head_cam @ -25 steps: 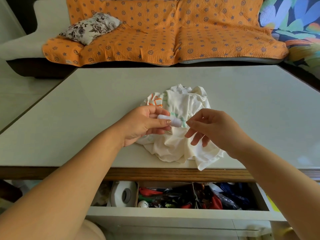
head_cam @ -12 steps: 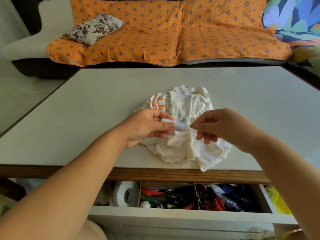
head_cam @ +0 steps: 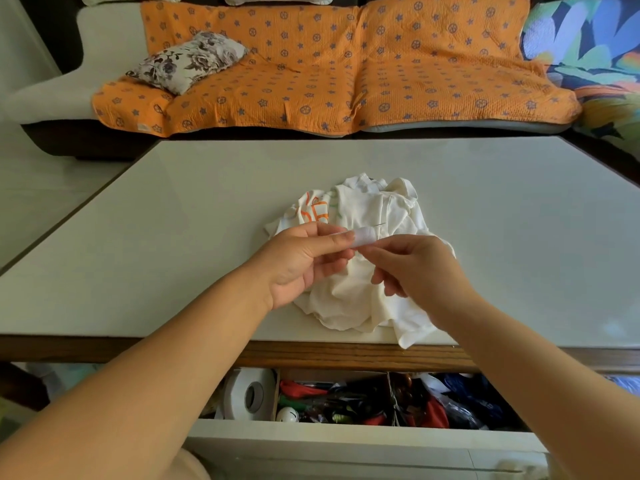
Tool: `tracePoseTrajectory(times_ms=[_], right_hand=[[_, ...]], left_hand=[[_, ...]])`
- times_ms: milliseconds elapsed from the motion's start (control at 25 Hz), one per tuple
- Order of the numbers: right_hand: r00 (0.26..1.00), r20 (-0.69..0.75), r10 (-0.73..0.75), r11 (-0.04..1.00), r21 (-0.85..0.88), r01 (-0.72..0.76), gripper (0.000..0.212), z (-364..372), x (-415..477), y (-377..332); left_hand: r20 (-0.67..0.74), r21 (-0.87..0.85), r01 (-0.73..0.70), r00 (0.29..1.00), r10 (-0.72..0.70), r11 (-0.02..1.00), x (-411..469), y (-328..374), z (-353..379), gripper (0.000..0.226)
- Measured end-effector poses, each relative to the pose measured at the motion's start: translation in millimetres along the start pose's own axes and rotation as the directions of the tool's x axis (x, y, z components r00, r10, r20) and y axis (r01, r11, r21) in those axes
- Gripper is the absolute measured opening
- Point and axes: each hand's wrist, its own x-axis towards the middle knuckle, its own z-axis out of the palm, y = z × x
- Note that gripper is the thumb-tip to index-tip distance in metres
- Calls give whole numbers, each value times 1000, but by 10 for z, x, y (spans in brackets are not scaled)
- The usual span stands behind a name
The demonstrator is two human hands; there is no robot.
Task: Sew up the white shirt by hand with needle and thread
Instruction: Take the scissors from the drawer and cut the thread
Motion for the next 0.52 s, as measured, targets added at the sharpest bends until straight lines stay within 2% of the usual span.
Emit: tracePoseTrajectory(times_ms=[40,80,120,200,240,280,320,360,440,520], right_hand=[[1000,-10,-7,998,-66,7,16,38,-27,-8],[1000,3,-20,992,-128,21,18,59,-54,-25],[999,24,-38,979,-200,42,20,61,-81,-58],[994,51,-98,930,-350,109,19,26,-107,-135],[990,50,-134,901,-411,142,16,-15,-96,-162],[986,40,-160,878,-450,161,14,-65,-72,-179],[986,29,-165,872,-463,160,13,-121,-35,-179],[990,26,-140,887,-440,137,12,-172,-2,-170],[997,72,-26,951,-305,47,16,-210,30,-135],[988,140,64,982,-183,-38,21,-165,7,-90]], left_hand=[[-66,58,-61,996,65,996,24,-40,5,18],[-111,189,-126,983,149,974,35,-75,6,17],[-118,375,-185,962,245,909,40,-97,-5,17],[-11,676,-261,932,363,689,9,-97,-22,19],[53,750,-273,933,357,603,-15,-68,-24,20],[98,775,-272,943,317,570,-35,-30,-37,21],[131,763,-265,957,260,589,-47,5,-55,23],[155,708,-250,967,200,660,-62,35,-76,24],[170,490,-176,980,105,853,-90,63,-106,27],[129,256,-97,989,66,962,-65,40,-111,27]])
